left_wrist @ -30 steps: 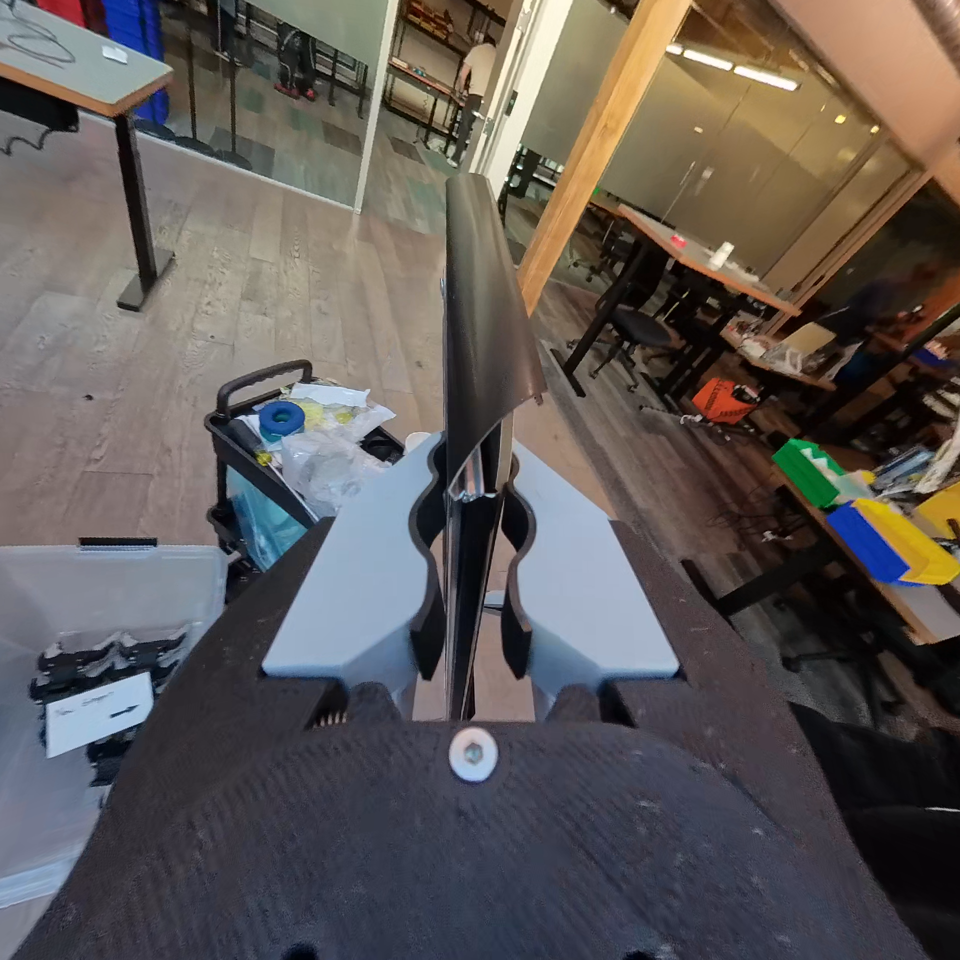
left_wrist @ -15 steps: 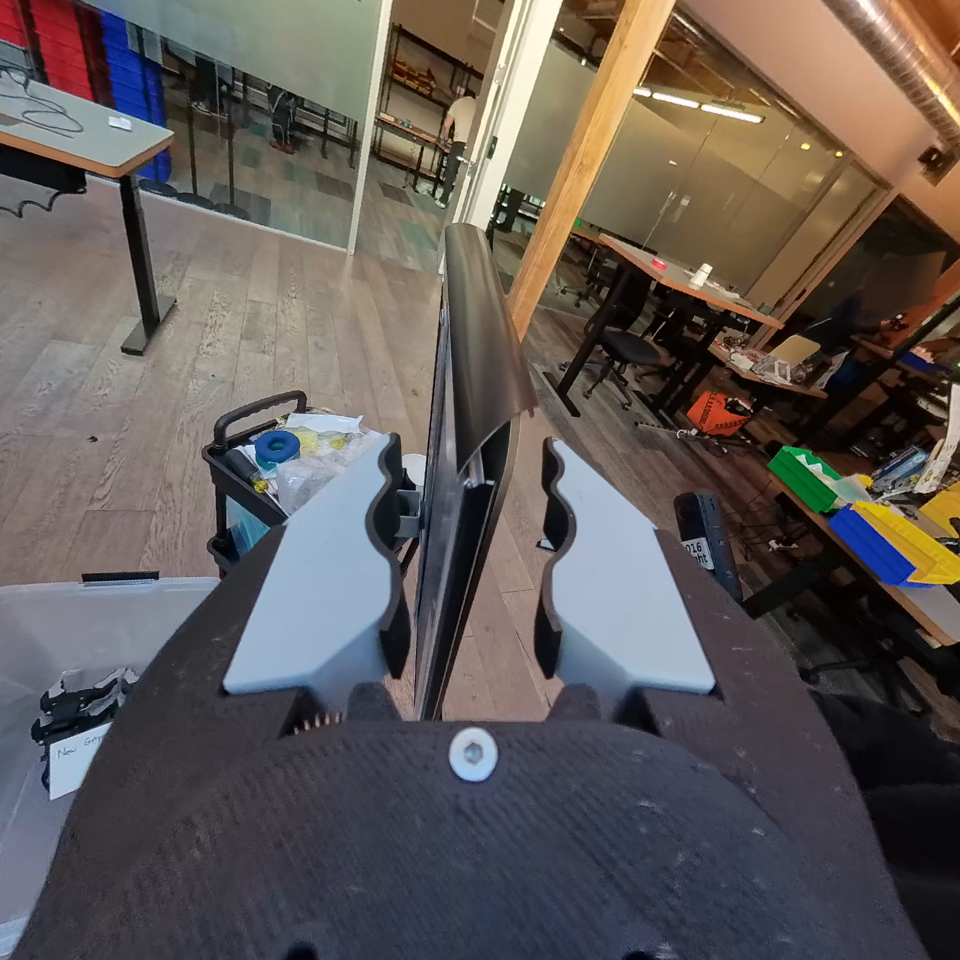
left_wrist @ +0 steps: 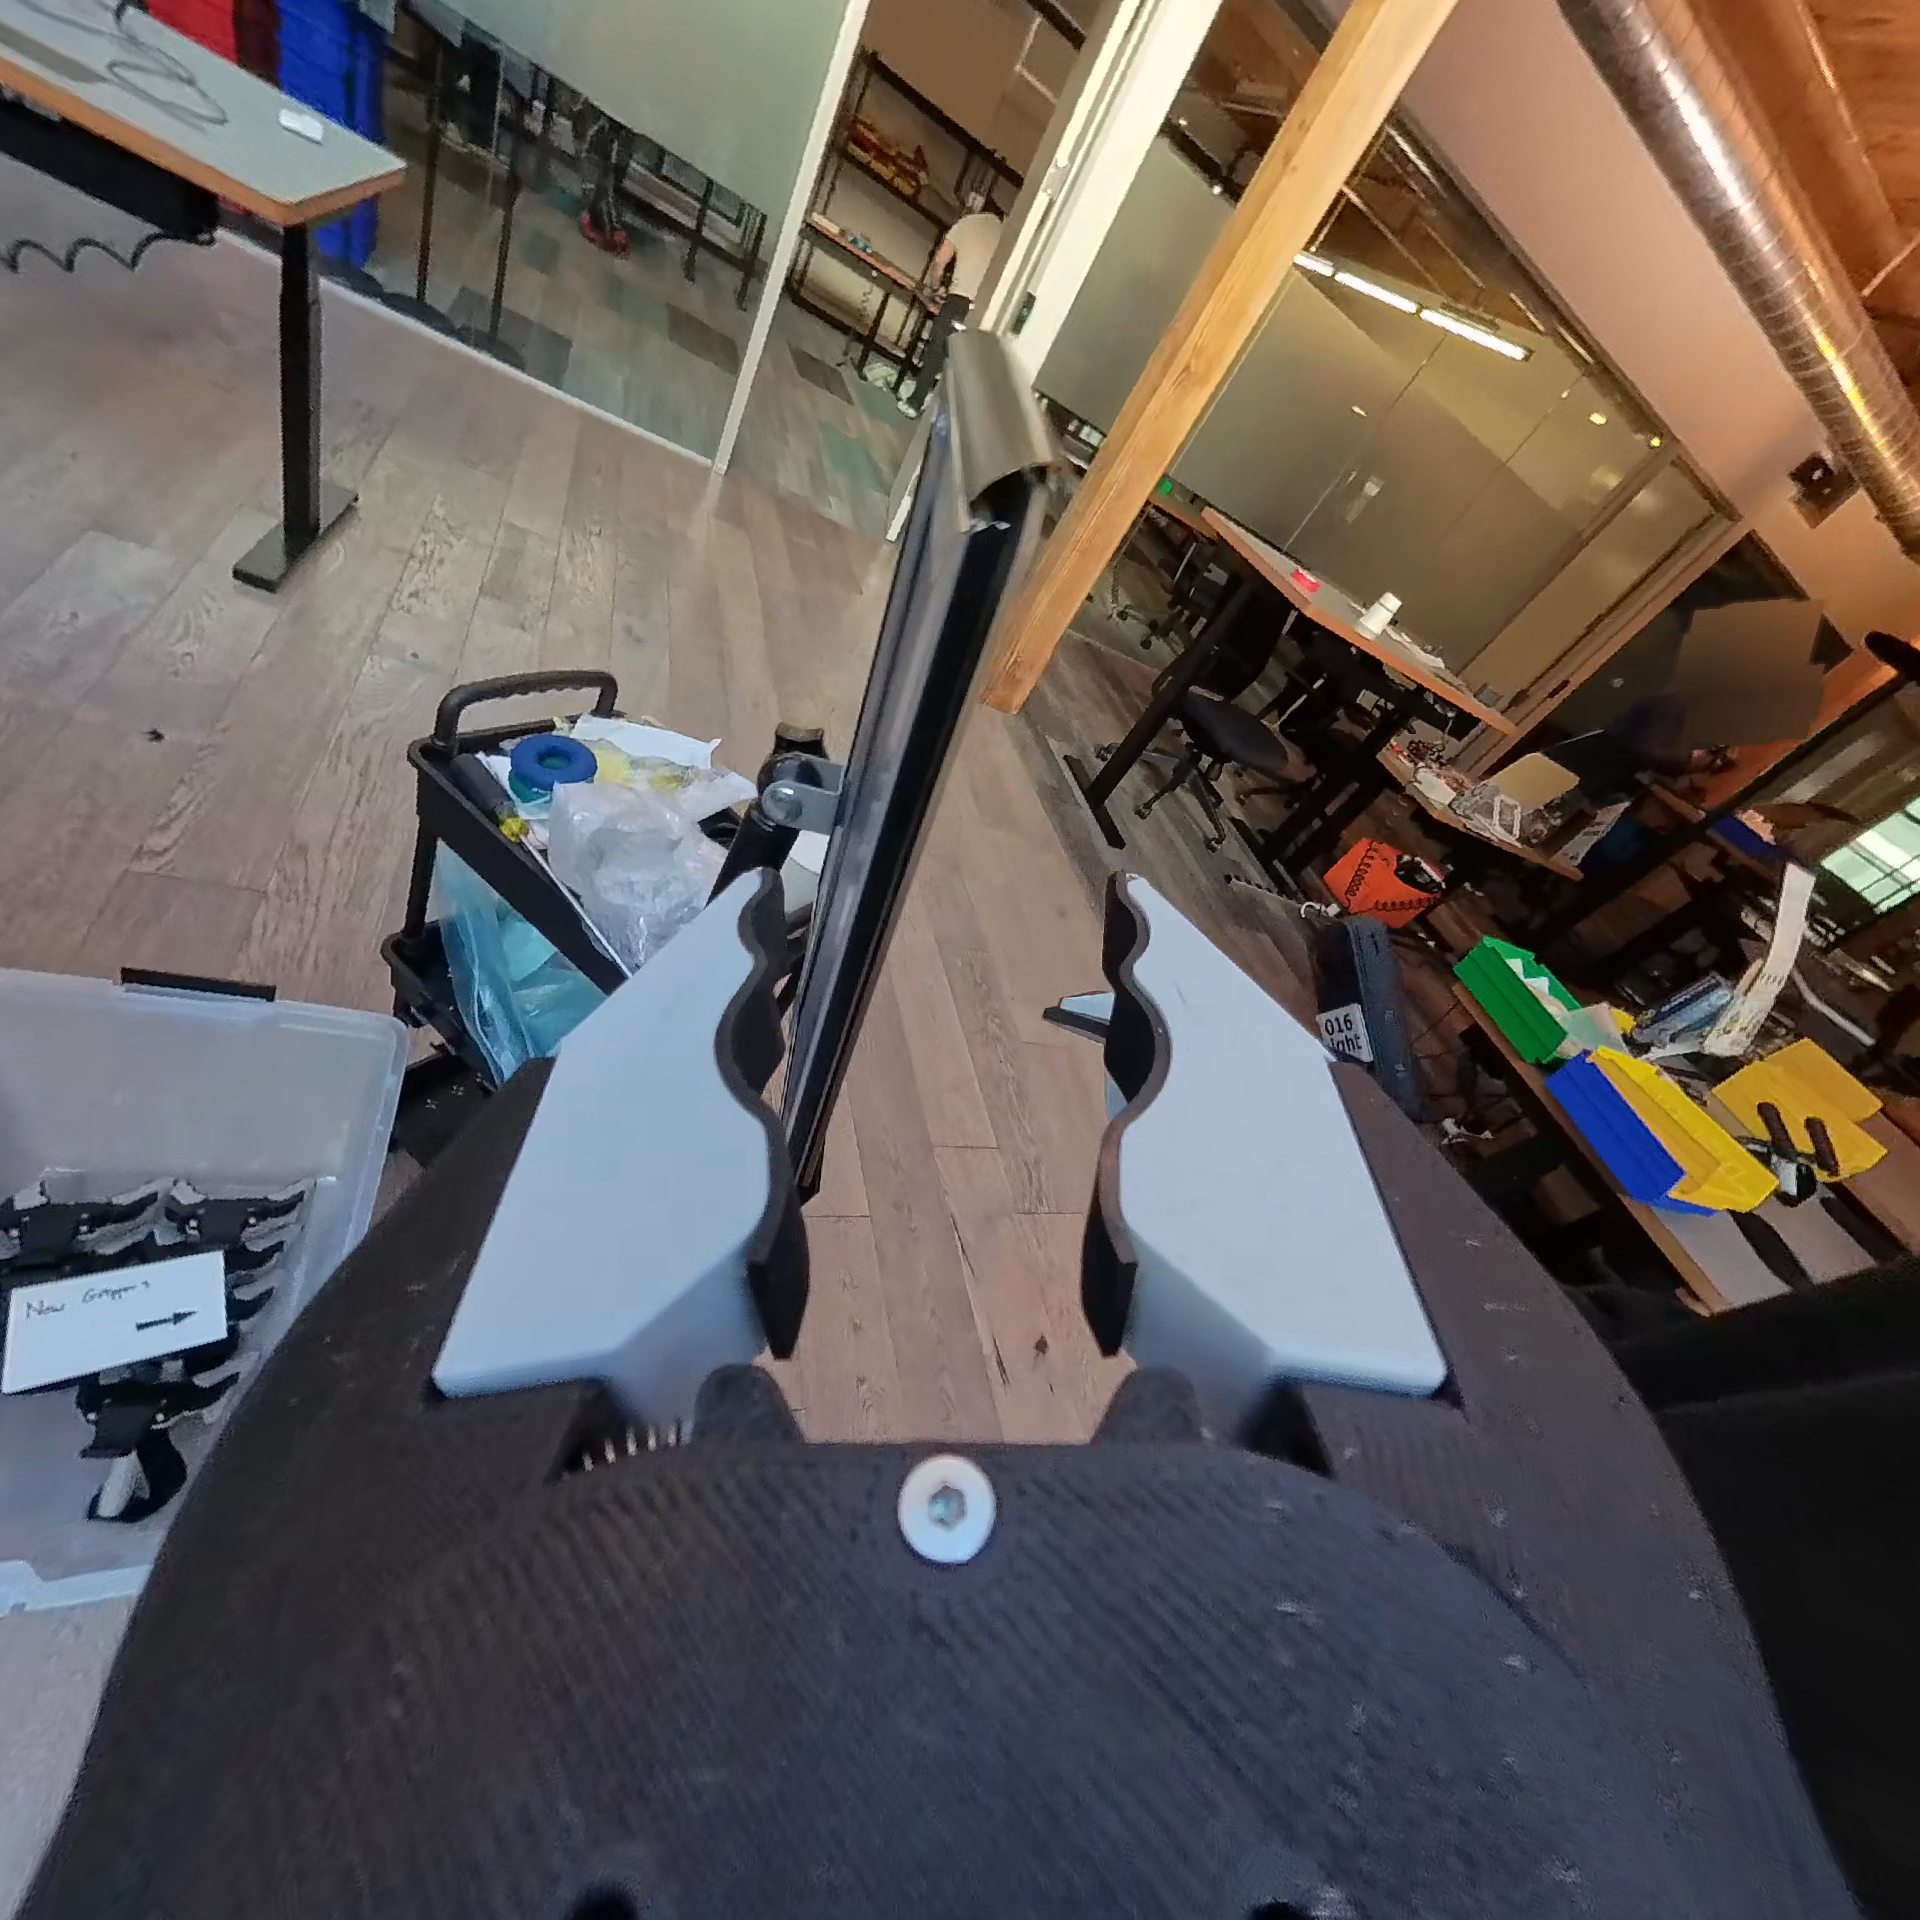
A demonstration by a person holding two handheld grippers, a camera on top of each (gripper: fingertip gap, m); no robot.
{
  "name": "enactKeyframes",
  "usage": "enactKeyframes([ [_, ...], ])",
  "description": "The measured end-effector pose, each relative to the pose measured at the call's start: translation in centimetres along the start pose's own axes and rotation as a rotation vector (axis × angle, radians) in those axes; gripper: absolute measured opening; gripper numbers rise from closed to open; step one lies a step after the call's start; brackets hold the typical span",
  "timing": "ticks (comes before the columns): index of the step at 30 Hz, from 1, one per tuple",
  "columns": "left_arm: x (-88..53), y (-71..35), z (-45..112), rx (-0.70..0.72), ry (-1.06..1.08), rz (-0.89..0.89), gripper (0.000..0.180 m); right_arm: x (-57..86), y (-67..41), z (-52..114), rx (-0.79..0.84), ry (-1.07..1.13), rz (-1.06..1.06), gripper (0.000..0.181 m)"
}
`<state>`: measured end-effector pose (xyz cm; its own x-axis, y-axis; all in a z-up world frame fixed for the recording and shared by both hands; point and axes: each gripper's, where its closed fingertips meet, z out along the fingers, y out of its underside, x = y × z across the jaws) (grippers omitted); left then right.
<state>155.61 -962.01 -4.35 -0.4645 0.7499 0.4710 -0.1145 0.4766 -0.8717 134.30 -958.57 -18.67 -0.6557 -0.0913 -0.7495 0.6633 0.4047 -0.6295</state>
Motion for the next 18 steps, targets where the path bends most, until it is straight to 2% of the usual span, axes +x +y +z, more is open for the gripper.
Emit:
enactKeyframes([
  [4, 6.1, -1.3, 0.2, -0.064, 0.107, 0.200, 0.059, 1.2, -2.7, -2.1, 0.021, 0.113, -0.228, 0.043],
  [7, 13.6, -1.5, 2.2, -0.113, 0.294, 0.308, 0.057, 2.3, -5.7, -5.0, 0.080, 0.164, -0.355, 0.049],
  [10, 21.2, 0.0, 5.8, -0.138, 0.480, 0.319, 0.057, 5.0, -8.7, -9.5, 0.112, 0.240, -0.497, 0.052],
  [14, 28.7, 4.7, 14.3, -0.194, 0.570, 0.337, 0.057, 11.1, -13.1, -18.4, 0.132, 0.439, -0.723, 0.054],
  [18, 36.9, 9.1, 22.0, -0.284, 0.700, 0.301, 0.057, 16.4, -17.3, -27.2, 0.173, 0.601, -0.788, 0.059],
])
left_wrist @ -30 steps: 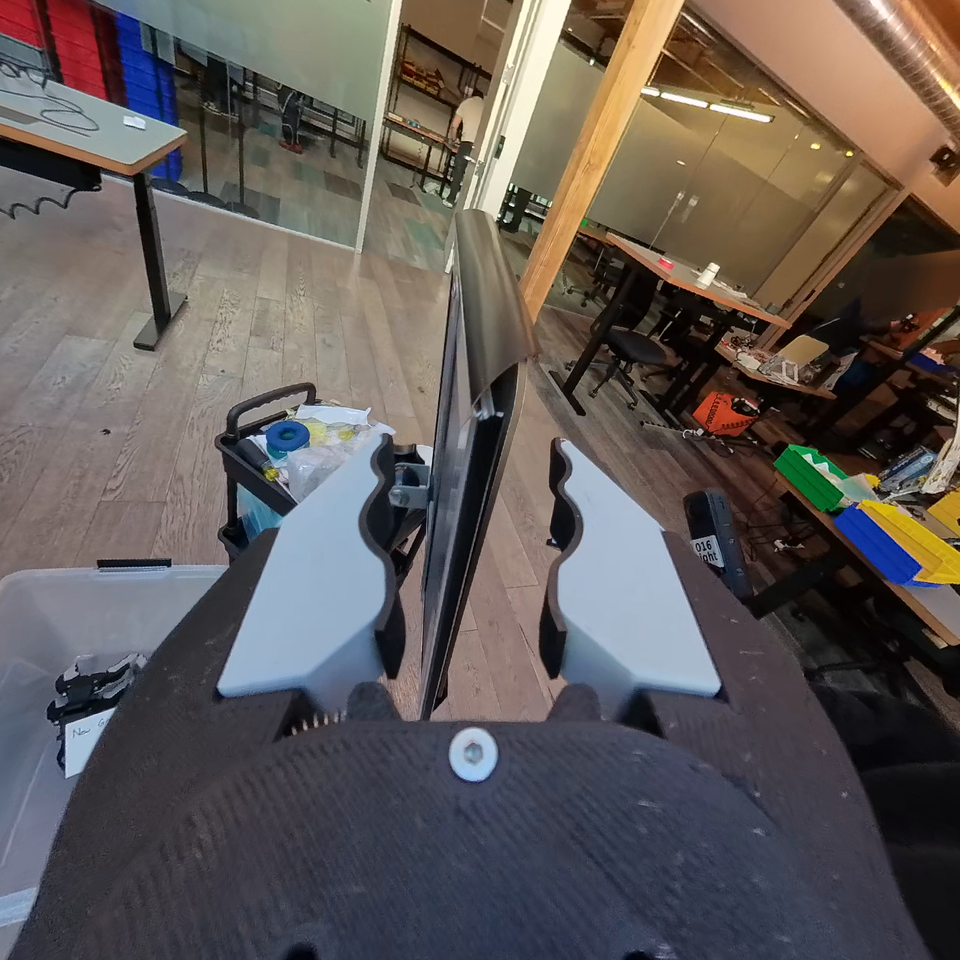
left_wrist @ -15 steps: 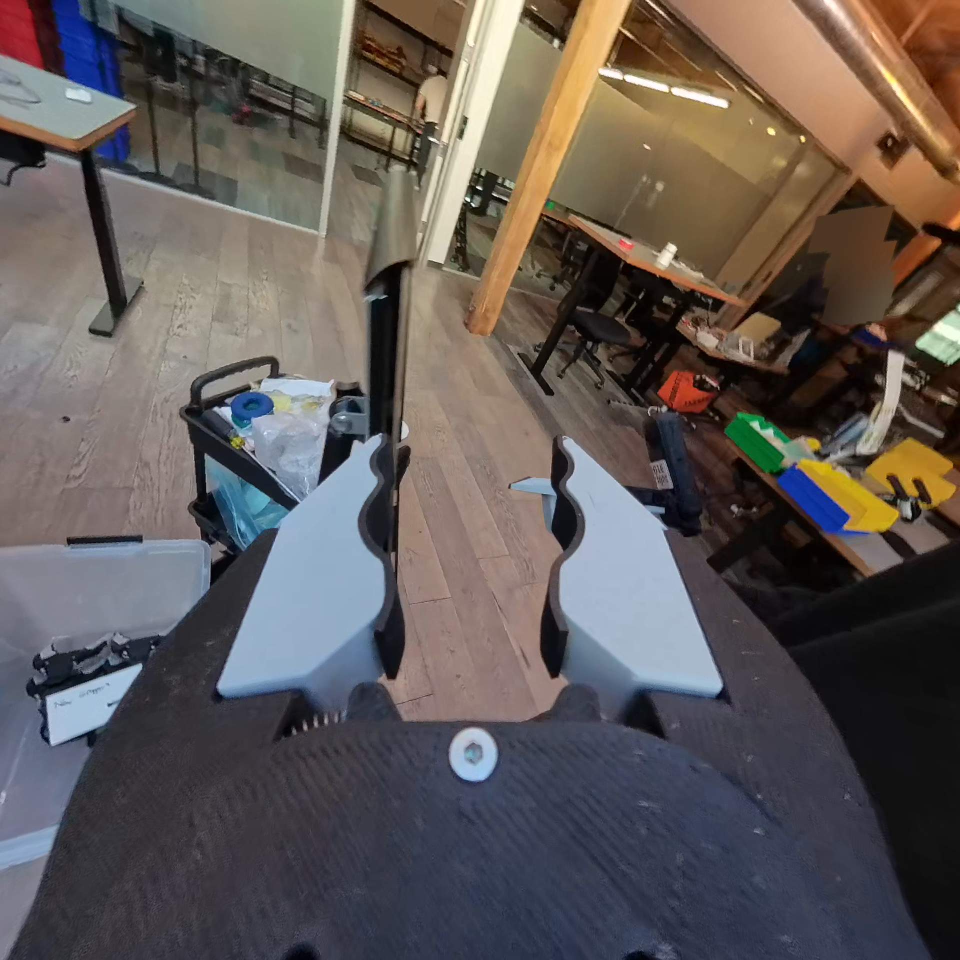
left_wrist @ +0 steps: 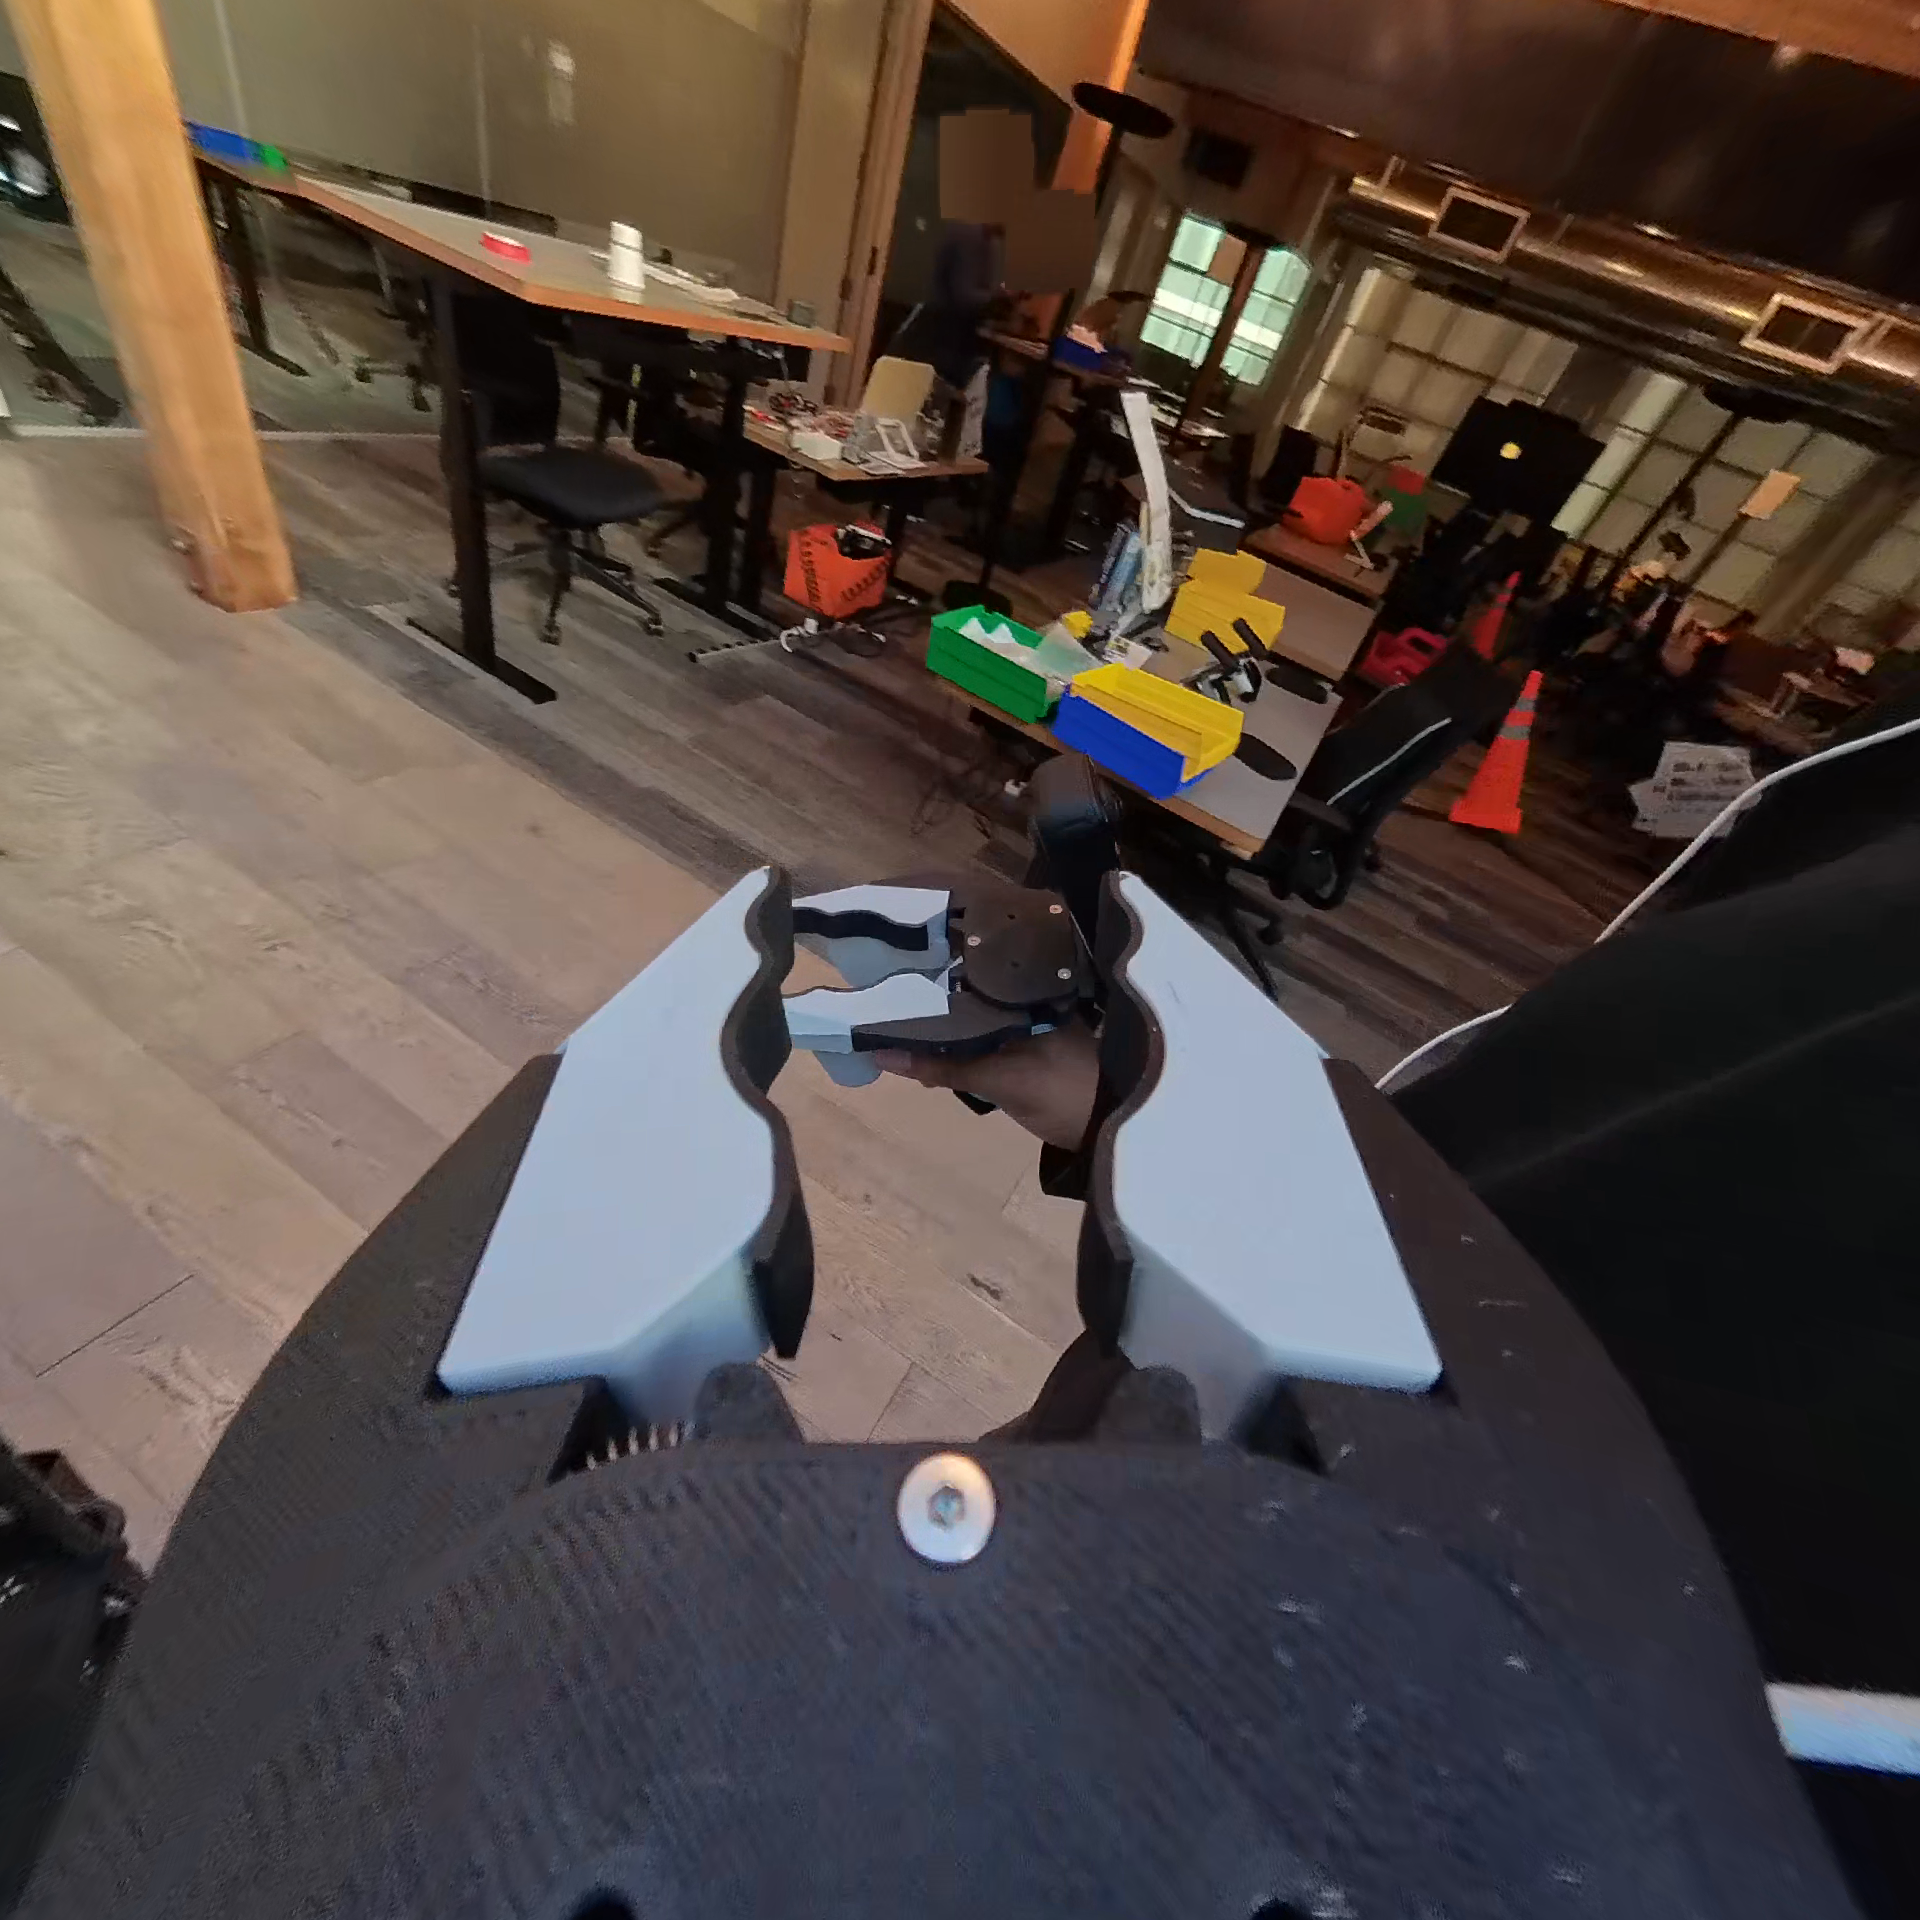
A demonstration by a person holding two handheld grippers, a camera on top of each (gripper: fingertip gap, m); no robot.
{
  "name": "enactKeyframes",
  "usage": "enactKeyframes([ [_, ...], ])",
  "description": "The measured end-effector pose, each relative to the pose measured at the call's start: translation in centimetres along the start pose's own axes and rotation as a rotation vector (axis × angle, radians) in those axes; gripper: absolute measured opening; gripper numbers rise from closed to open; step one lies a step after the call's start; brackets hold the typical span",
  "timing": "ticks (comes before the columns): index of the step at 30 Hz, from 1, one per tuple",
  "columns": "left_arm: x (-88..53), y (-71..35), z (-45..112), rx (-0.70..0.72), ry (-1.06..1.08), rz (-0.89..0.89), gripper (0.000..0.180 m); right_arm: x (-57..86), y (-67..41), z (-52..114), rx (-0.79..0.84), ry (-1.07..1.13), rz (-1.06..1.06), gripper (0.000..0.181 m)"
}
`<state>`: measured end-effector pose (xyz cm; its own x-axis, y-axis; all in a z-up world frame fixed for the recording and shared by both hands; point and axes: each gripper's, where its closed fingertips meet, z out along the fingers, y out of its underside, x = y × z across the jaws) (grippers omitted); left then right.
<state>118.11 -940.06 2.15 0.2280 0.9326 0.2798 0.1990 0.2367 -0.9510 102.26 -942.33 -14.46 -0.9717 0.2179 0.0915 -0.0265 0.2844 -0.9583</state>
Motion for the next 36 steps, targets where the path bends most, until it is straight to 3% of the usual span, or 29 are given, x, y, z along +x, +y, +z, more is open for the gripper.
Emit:
enactKeyframes([
  [4, 0.2, -0.2, 7.6, -0.097, 0.049, 0.046, 0.058, 7.8, 1.3, -2.1, -0.050, 0.122, -0.008, 0.066],
  [9, -3.9, -1.5, 15.5, -0.096, 0.083, -0.020, 0.056, 15.0, 4.7, -1.2, -0.148, 0.278, -0.052, 0.074],
  [14, -10.7, -0.9, 23.4, -0.146, 0.144, -0.098, 0.056, 24.0, 8.6, 1.8, -0.216, 0.502, -0.117, 0.061],
  [20, -21.6, -4.0, 33.8, -0.169, 0.234, -0.166, 0.056, 37.6, 8.9, 7.6, -0.310, 0.625, 0.067, 0.064],
  [28, -35.0, -14.3, 46.4, -0.157, 0.387, -0.177, 0.056, 52.6, 1.9, 19.5, -0.200, 0.708, 0.182, 0.068],
  [36, -48.8, -15.7, 63.5, -0.227, 0.395, -0.235, 0.055, 66.8, 8.7, 32.8, -0.255, 0.732, 0.346, 0.068],
])
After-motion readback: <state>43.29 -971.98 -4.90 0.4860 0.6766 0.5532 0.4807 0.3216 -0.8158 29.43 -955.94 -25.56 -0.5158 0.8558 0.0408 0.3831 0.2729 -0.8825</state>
